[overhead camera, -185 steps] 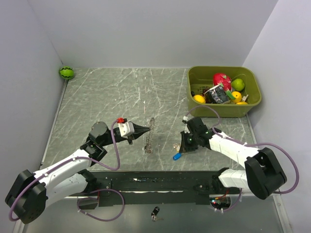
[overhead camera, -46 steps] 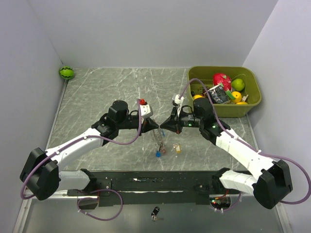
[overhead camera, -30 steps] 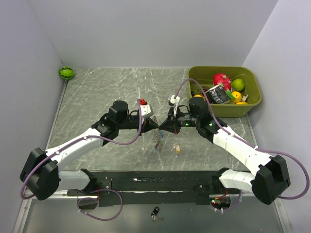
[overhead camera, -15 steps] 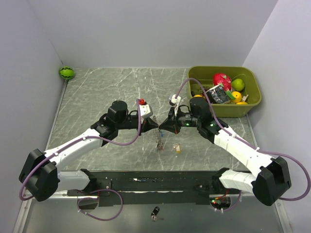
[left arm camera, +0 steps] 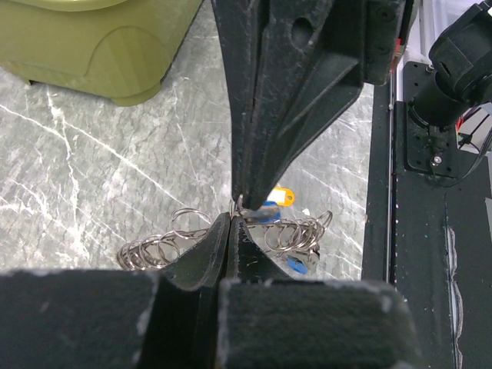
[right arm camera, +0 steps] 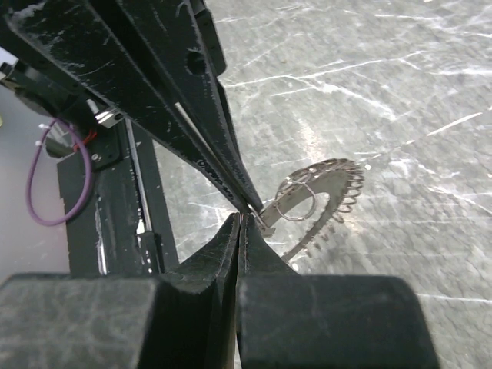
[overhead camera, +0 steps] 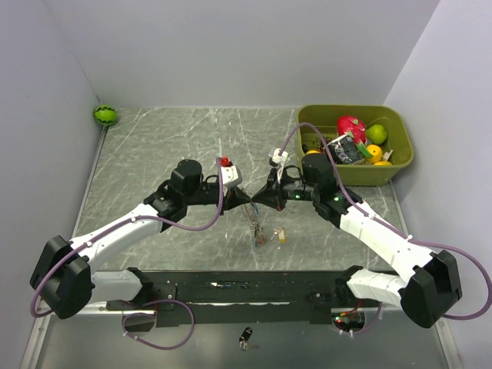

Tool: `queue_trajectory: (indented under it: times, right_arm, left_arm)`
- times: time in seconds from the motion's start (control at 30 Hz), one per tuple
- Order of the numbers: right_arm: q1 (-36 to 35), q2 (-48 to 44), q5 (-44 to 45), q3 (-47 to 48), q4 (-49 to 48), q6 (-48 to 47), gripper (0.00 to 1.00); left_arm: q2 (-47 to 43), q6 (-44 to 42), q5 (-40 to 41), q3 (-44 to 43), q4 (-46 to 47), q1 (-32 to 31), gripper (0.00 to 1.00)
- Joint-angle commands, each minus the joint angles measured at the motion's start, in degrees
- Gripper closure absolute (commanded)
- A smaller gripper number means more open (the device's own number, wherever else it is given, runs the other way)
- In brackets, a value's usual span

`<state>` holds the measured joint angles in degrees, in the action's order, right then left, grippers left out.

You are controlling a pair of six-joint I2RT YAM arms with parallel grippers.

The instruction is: Put the keys on the keyring

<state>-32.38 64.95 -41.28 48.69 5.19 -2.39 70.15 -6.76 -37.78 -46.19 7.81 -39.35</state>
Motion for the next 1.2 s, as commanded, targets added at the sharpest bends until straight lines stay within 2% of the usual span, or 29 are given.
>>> queue_trajectory:
  times: [0.0,0.73,1.17]
  right_arm:
    - [-0.2,-2.0,3.3,-0.1,-2.5,0.7,1.00]
    - [-0.2,-2.6,7.3,-2.2,-1.7,1.2,1.00]
    - [-0.3,-3.4,4.9,-3.0,-3.5,1.3,1.00]
  left_arm:
    - [-1.7,0.2,-2.3,-0.5,2.9,-0.4,0.99]
    - [-3.4,1.4,-2.9,0.9,6.8,-0.5,0.99]
    - [-5.7,2.1,-1.9,3.6,11.4,-0.5,0.99]
